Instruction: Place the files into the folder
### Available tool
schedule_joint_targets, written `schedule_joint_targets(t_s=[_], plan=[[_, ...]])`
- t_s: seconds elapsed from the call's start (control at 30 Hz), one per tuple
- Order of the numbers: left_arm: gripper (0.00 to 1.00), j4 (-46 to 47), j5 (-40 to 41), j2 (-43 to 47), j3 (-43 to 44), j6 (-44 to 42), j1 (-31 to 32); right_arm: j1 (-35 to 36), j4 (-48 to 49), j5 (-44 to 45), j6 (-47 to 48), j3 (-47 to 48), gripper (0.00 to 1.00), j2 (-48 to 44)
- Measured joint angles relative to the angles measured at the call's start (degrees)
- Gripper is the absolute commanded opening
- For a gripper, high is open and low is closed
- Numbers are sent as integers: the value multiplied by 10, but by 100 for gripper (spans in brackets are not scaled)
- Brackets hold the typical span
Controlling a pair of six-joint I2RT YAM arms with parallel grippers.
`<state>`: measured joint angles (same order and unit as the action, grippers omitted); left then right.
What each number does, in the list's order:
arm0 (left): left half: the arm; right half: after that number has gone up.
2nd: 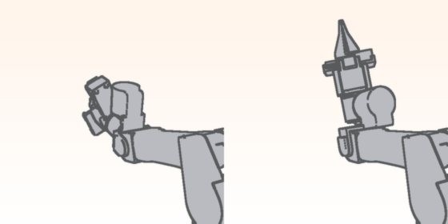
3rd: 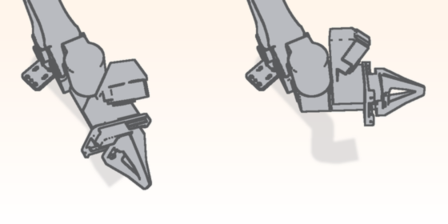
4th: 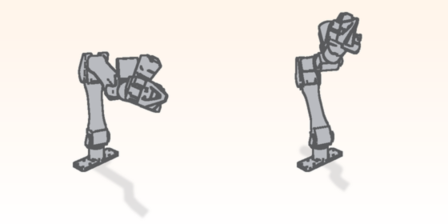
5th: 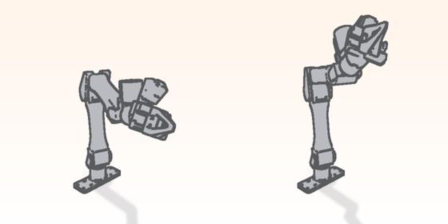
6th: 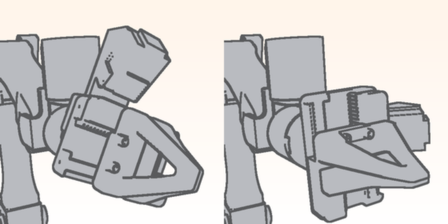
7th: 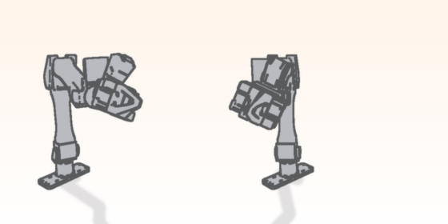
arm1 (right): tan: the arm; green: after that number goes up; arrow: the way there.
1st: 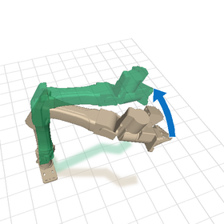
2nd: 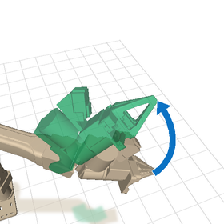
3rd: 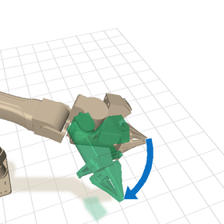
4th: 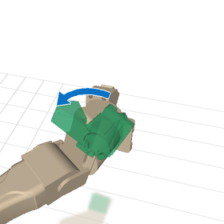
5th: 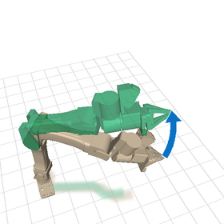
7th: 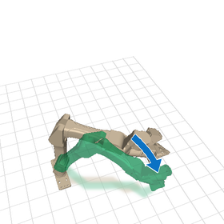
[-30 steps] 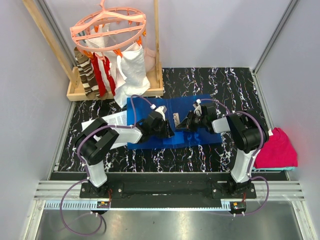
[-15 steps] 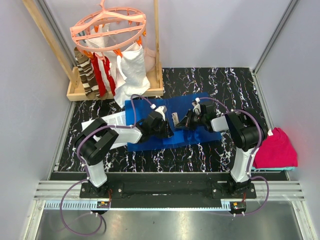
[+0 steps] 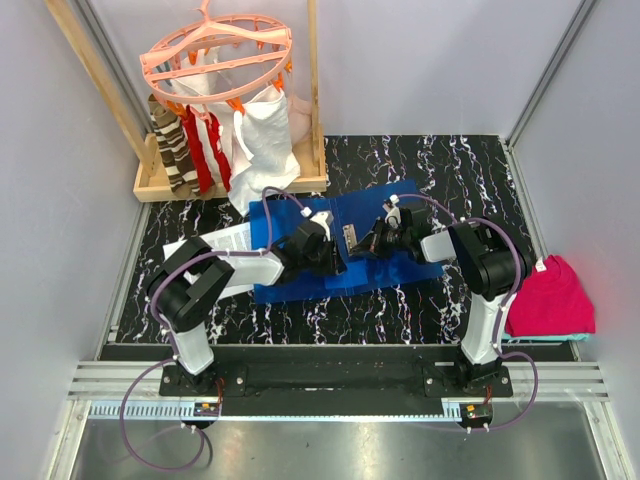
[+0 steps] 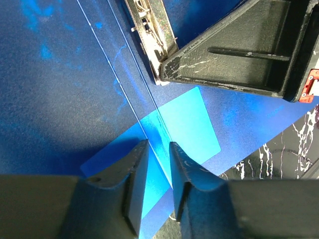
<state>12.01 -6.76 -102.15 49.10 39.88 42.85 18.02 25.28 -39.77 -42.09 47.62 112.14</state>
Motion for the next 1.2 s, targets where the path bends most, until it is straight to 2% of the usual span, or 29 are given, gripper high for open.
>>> schedule_joint_targets(t_s=[0.17, 0.27, 0.37, 0.6, 0.7, 0.83, 0.9, 1.03, 1.2], plan=[[33, -60, 12, 10, 28, 4, -16, 0, -27, 19, 0, 3, 0, -7], [28, -106, 23, -10, 82, 9, -39, 2, -62, 51, 3, 3, 0, -26], [27, -117, 39, -47, 133, 20, -54, 3, -96, 82, -2, 5, 0, -39], [22, -138, 83, -81, 153, 53, -50, 35, -219, 179, -43, 66, 0, -39], [21, -153, 106, -82, 158, 59, -52, 50, -257, 222, -56, 87, 0, -33], [22, -167, 137, -77, 158, 56, -56, 58, -268, 239, -65, 98, 0, -24], [25, -176, 145, -74, 158, 47, -57, 61, -266, 248, -66, 102, 0, -22], [29, -187, 124, -68, 160, 24, -53, 67, -262, 262, -59, 101, 0, -27], [28, -169, 43, -67, 160, 38, -27, 74, -264, 280, -56, 100, 0, -38]])
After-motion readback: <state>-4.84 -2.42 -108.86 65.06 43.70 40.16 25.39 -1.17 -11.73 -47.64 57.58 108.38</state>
